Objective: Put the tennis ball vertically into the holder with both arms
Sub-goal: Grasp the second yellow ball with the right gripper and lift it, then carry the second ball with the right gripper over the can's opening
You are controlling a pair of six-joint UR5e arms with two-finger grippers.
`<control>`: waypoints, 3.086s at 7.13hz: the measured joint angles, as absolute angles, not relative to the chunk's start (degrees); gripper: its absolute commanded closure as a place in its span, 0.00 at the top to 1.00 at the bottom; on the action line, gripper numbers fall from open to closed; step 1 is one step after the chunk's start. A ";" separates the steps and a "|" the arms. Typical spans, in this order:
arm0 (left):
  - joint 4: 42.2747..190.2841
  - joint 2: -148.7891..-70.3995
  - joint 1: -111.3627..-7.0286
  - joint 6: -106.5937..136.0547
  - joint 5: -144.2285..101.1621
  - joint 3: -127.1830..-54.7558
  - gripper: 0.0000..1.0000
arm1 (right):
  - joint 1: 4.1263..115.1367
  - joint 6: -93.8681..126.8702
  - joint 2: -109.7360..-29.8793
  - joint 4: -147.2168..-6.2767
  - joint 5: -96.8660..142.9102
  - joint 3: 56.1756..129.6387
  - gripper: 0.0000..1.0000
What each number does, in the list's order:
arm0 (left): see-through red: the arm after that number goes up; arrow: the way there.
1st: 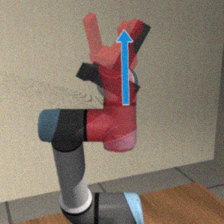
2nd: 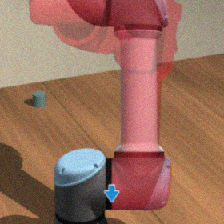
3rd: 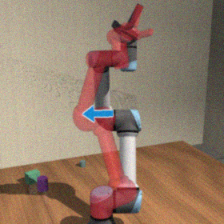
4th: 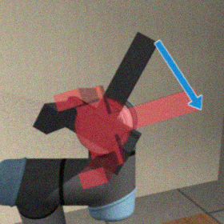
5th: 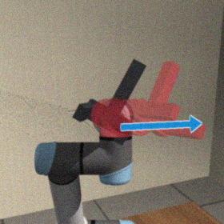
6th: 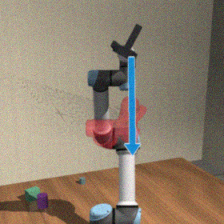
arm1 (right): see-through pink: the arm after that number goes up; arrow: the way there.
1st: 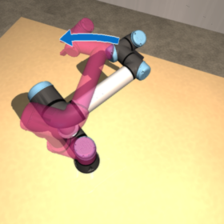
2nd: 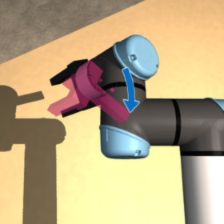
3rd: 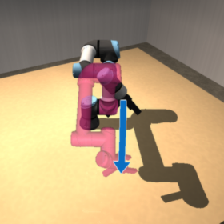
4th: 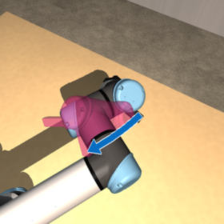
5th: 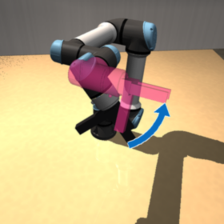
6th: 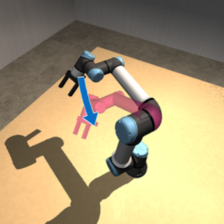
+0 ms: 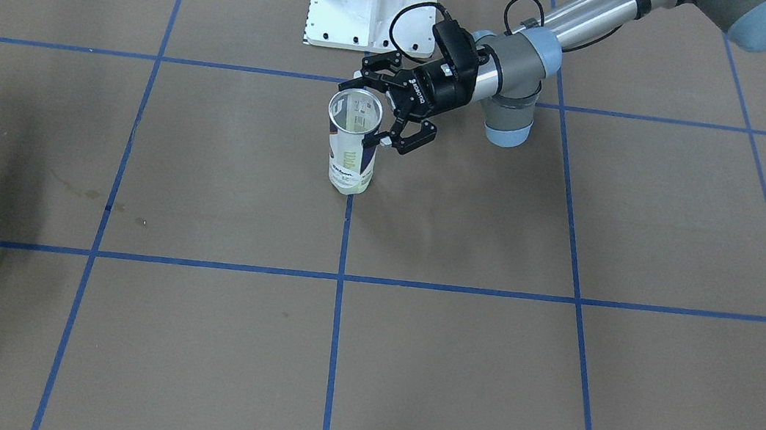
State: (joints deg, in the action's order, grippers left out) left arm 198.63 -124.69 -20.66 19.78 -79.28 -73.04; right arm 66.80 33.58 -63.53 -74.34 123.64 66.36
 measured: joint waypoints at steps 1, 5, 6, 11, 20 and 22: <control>198.66 -124.66 -20.65 19.78 -79.30 -73.04 1.00 | 66.29 33.53 -63.37 -73.88 122.45 65.60 0.99; 198.76 -124.63 -20.72 19.78 -79.36 -73.10 1.00 | 64.75 33.61 -63.02 -70.43 120.05 62.91 0.01; 198.76 -124.63 -20.77 19.78 -79.36 -73.11 1.00 | 64.74 33.54 -63.02 -70.19 120.02 62.67 0.00; 198.79 -124.53 -20.67 19.77 -79.36 -73.03 1.00 | 62.00 44.57 -65.12 -84.96 125.43 88.32 0.00; 198.72 -124.50 -20.48 19.78 -79.28 -73.03 1.00 | 37.38 88.31 -48.02 -95.73 121.47 110.05 0.00; 198.72 -124.46 -20.48 19.77 -79.28 -72.96 1.00 | 35.87 88.35 -46.49 -95.74 119.75 108.69 0.00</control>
State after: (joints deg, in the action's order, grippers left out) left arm 198.72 -124.46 -20.48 19.77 -79.28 -72.96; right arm 35.87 88.35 -46.49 -95.74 119.75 108.69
